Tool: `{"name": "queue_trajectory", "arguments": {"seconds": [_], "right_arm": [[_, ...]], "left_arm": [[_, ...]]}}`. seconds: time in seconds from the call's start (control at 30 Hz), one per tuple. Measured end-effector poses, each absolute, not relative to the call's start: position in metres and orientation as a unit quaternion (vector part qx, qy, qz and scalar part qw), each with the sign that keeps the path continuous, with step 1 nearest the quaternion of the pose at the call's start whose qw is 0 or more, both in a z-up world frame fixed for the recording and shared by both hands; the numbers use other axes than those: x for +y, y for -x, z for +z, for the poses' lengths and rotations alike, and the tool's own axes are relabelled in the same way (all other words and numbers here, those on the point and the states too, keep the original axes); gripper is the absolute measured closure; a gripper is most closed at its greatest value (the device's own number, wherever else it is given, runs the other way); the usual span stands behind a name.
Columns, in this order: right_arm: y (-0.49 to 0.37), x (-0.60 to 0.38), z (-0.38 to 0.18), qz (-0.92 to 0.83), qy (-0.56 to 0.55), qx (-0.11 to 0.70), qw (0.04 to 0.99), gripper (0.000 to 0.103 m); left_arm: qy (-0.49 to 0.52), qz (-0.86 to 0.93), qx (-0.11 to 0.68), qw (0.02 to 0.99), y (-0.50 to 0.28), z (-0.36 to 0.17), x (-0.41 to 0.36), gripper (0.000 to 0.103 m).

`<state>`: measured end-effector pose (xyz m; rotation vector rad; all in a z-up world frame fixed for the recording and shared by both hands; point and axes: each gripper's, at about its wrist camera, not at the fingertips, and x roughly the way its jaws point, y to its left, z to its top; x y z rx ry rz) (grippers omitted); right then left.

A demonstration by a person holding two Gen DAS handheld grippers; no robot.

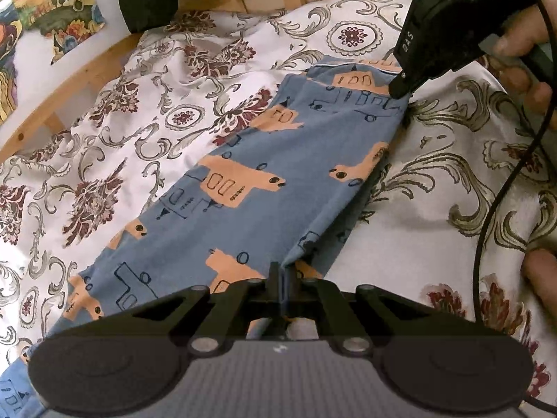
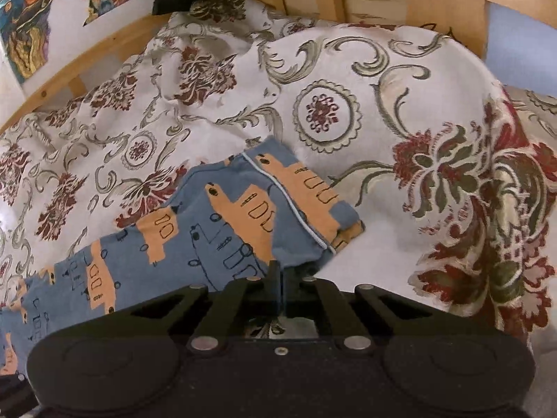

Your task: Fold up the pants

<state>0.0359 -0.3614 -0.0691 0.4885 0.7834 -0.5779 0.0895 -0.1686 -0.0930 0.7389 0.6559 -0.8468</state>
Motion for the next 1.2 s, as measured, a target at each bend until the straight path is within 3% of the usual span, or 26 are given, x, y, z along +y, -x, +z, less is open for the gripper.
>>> {"name": "queue_trajectory", "arguments": {"seconds": [0.3,0.37,0.43,0.47,0.5,0.53,0.57,0.73,0.9,1.03,1.2], "right_arm": [[-0.034,-0.358,-0.071,-0.286,-0.230,0.384,0.847,0.103],[-0.039,-0.361,-0.078,-0.274,-0.236,0.407,0.839,0.098],[-0.038,-0.361,-0.077,-0.267,-0.242,0.410,0.838,0.091],[-0.037,-0.360,-0.072,-0.261,-0.240,0.412,0.839,0.074],[-0.034,-0.358,-0.068,-0.251,-0.244,0.412,0.841,0.051],[-0.031,-0.354,-0.063,-0.234,-0.250,0.411,0.845,0.041],[-0.027,-0.348,-0.058,-0.216,-0.250,0.411,0.850,0.028],[-0.038,-0.313,-0.039,-0.121,-0.192,0.407,0.885,0.014],[-0.093,-0.290,-0.036,-0.035,-0.157,0.395,0.905,0.009],[-0.145,-0.281,-0.033,0.051,-0.133,0.389,0.910,0.009],[-0.212,-0.281,-0.032,0.108,-0.135,0.396,0.902,0.009]], "left_arm": [[-0.349,-0.402,0.303,0.790,-0.086,-0.095,-0.165,0.102],[-0.347,-0.404,0.306,0.789,-0.086,-0.095,-0.165,0.100],[-0.337,-0.406,0.317,0.788,-0.086,-0.091,-0.160,0.086],[-0.325,-0.409,0.331,0.786,-0.087,-0.086,-0.155,0.078],[-0.315,-0.410,0.342,0.785,-0.088,-0.080,-0.150,0.059],[-0.300,-0.409,0.347,0.789,-0.089,-0.071,-0.141,0.046],[-0.292,-0.406,0.347,0.793,-0.089,-0.062,-0.133,0.042],[-0.245,-0.328,0.334,0.849,-0.118,-0.026,-0.083,0.016],[-0.162,-0.183,0.334,0.910,-0.194,-0.036,-0.058,0.018],[-0.135,-0.179,0.342,0.912,-0.225,-0.054,-0.052,0.035],[-0.194,-0.210,0.325,0.901,-0.230,-0.074,-0.055,0.041]]}}
